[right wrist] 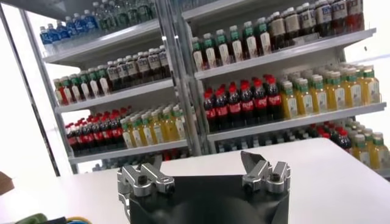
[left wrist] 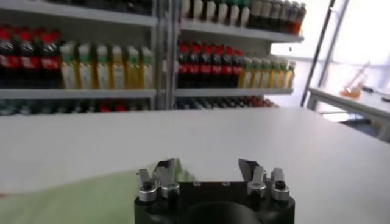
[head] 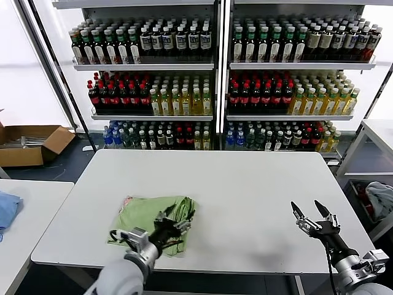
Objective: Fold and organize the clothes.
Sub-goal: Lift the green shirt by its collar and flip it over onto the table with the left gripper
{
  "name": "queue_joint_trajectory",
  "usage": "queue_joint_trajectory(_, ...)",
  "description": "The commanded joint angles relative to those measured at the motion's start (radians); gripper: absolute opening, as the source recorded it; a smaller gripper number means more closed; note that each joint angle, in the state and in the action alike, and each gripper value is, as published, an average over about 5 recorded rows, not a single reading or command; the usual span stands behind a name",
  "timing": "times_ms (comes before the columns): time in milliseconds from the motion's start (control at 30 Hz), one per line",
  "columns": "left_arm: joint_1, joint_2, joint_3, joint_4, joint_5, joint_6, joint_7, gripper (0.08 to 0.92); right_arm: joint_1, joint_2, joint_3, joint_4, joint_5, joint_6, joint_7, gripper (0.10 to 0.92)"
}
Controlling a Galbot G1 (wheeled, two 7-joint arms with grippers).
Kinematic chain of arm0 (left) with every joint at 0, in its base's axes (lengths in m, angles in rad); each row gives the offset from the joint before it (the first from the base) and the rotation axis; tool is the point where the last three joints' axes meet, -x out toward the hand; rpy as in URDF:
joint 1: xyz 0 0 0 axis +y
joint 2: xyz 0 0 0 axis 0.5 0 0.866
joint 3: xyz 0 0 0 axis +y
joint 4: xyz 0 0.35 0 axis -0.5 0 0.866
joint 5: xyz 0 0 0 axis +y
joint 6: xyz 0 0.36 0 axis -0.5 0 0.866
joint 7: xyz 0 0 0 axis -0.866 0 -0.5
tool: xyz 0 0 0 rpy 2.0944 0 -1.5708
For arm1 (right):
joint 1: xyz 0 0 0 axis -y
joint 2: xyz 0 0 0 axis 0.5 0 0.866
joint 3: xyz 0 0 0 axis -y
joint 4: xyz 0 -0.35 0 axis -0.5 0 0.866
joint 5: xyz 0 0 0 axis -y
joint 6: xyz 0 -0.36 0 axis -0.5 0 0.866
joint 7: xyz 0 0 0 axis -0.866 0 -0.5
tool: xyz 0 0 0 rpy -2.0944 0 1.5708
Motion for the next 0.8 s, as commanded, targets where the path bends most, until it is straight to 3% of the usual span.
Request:
queue_joint_trajectory(33,0.066,0.11,-0.5,0.046,-0.182,0.11,0.047,0.76,0.001,0.007,-0.036,-0.002,-0.014,0.001,0.002,0.823)
queue_joint_trajectory(133,0.082,0.103,-0.477,0.136,-0.148,0.117,0.056,0.811,0.001,0.014,-0.048,0.002,-0.017,-0.001,0.004,0.823)
queue_joint_trajectory(500,0.026,0.004,-0.293,0.333,-0.061,0.083,0.061,0.823,-0.041,0.012,0.0,0.003,-0.005,0.007,0.0,0.823)
queue_joint_trajectory(800,0.024,-0.028,-0.251,0.363,-0.047,0.076,0.068,0.823,-0.073,0.007,0.051,0.002,0.011,0.018,-0.006,0.823)
